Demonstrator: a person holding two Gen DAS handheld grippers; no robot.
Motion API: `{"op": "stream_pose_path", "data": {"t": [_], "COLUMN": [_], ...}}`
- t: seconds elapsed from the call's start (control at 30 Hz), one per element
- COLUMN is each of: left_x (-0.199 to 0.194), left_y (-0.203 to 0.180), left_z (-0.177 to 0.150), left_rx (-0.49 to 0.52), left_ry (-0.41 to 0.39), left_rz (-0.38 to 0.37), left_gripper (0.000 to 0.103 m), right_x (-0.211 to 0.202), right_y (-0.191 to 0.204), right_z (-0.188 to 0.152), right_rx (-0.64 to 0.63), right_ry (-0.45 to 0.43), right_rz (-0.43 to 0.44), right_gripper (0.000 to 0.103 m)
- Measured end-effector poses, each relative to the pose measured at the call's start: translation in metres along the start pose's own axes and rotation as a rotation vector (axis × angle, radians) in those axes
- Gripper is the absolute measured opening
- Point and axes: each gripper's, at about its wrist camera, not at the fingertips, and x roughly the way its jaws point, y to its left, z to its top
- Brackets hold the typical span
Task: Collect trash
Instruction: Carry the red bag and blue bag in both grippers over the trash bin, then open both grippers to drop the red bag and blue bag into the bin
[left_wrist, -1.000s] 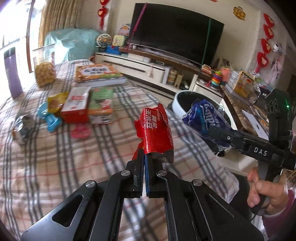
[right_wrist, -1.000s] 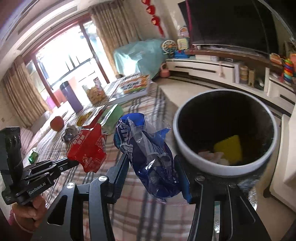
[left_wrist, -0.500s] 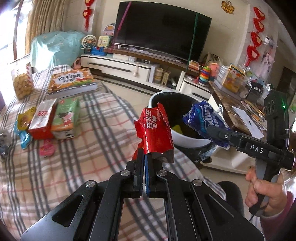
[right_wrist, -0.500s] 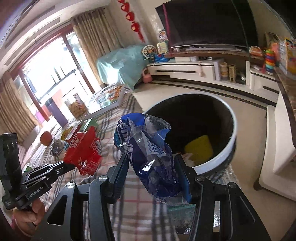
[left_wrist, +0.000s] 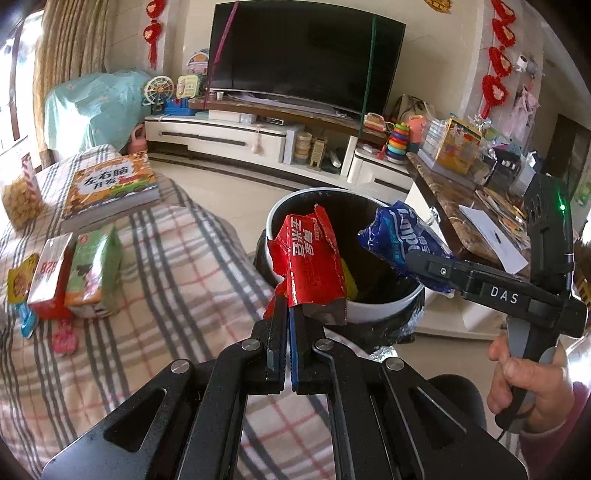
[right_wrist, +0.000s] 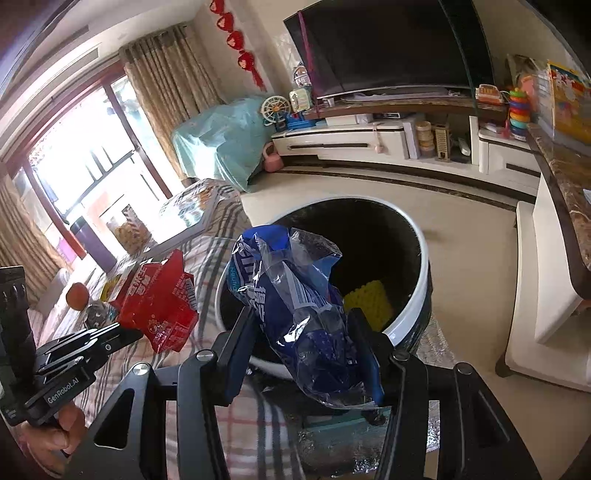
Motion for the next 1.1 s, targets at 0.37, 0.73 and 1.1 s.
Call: {"op": "stream_pose_path", "data": {"t": [0.37, 0.73, 1.1], "left_x": [0.020, 0.044, 0.061], "left_y": [-0.013, -0.023, -0.023], "left_z": [0.021, 0.032, 0.041], "left_rx": [0.035, 0.048, 0.063], "left_ry": [0.006, 0.044, 0.075], "left_rz": [-0.006, -0.007, 0.009], "left_gripper": [0.001, 0.001, 0.002], "right_x": [0.010, 0.025, 0.038], "right_y": [-0.012, -0.022, -0.026], "right_z": [0.017, 0.025, 0.031], "right_rx": [0.016, 0.022, 0.017], "right_ry": [-0.007, 0.028, 0.067], "right_rz": [-0.021, -0.038, -0.046], "right_gripper": [0.053, 0.054, 0.054]}}
